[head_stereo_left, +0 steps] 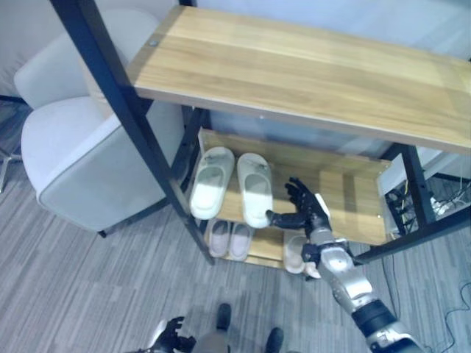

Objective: Arrange the slippers neatly on the shoe rack.

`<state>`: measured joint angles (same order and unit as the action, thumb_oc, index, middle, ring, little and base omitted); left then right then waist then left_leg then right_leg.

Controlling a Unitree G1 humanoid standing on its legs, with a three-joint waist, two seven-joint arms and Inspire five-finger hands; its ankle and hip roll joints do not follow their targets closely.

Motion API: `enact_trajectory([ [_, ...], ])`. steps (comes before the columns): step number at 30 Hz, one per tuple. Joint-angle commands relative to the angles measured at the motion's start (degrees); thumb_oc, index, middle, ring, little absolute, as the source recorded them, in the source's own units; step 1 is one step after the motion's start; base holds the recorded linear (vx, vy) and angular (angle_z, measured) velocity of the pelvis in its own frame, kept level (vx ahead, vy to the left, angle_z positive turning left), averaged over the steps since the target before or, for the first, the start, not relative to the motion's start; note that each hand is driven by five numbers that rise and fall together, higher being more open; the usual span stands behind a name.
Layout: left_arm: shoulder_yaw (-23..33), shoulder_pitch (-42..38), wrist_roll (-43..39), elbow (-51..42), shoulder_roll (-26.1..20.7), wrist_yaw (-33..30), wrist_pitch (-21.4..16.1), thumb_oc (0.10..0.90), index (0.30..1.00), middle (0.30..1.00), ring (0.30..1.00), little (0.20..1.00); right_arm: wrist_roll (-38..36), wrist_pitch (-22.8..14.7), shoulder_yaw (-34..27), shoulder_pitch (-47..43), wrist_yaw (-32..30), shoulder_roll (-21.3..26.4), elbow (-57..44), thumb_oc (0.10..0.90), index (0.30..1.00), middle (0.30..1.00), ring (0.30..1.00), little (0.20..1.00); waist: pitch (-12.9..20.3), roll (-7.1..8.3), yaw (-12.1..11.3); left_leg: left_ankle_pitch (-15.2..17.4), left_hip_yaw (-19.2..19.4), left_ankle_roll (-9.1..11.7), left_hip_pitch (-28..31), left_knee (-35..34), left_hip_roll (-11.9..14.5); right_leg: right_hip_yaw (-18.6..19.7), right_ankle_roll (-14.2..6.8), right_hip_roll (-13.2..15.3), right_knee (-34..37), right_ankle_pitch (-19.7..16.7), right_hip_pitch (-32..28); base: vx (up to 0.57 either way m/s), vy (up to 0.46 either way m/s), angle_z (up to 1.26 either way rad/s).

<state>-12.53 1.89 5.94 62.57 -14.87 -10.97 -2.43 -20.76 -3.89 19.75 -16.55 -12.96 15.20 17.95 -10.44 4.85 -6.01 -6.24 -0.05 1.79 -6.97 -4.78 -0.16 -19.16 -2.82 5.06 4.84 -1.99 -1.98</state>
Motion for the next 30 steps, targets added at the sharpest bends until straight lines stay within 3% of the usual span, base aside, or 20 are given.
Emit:
enact_trajectory([
  [1, -3.3, 0.15, 1.69, 2.89, 1.22, -1.35, -0.1, 0.8, 0.9, 0.9, 0.9, 0.9, -3.37, -5.46, 0.8, -1.0, -0.19, -3.2, -4.16, 0.8, 0.9, 0.9, 0.9, 0.9, 2.12, -0.6, 0.03, 4.26, 4.83, 4.56, 2.87, -0.22, 3.12, 0.46, -5.24, 4.42, -3.25, -1.83, 4.6, -0.03, 0.016, -0.01],
  [5, -3.11, -0.49, 1.56, 3.05, 1.27, -2.54, 0.72, 0.8, 0.9, 0.9, 0.9, 0.9, -6.62, -5.23, 3.21, 0.72, -0.21, -6.41, -5.7, 0.8, 0.9, 0.9, 0.9, 0.9, 1.48, -0.6, 0.15, 4.06, 5.02, 4.5, 2.46, -0.22, 3.1, 0.67, -5.21, 4.42, -3.63, -1.95, 5.21, 0.0, 0.0, 0.0],
  [15, -3.52, -1.0, 0.62, 1.87, 1.43, -3.79, 1.26, 0.8, 0.9, 0.9, 0.9, 0.9, -11.48, -4.47, 8.7, 0.58, 1.19, -8.99, -6.77, 0.8, 0.9, 0.9, 0.9, 0.9, 0.85, -0.49, 0.17, 4.06, 5.22, 4.34, 2.56, -0.22, 2.92, 1.28, -5.12, 4.51, -4.2, -2.24, 5.79, 0.0, 0.013, -0.05],
  [30, -4.49, -1.57, 0.01, 2.65, 1.99, -5.02, 1.57, 0.8, 0.9, 0.9, 0.9, 0.9, -12.23, -5.07, 10.51, -5.65, -0.9, -12.8, -3.8, 0.8, 0.9, 0.9, 0.9, 0.9, 0.85, -0.6, -1.0, 4.04, 4.95, 4.26, 2.47, -0.22, 2.59, 0.98, -5.11, 4.95, -4.12, -2.51, 5.77, 0.0, 0.001, 0.0],
])
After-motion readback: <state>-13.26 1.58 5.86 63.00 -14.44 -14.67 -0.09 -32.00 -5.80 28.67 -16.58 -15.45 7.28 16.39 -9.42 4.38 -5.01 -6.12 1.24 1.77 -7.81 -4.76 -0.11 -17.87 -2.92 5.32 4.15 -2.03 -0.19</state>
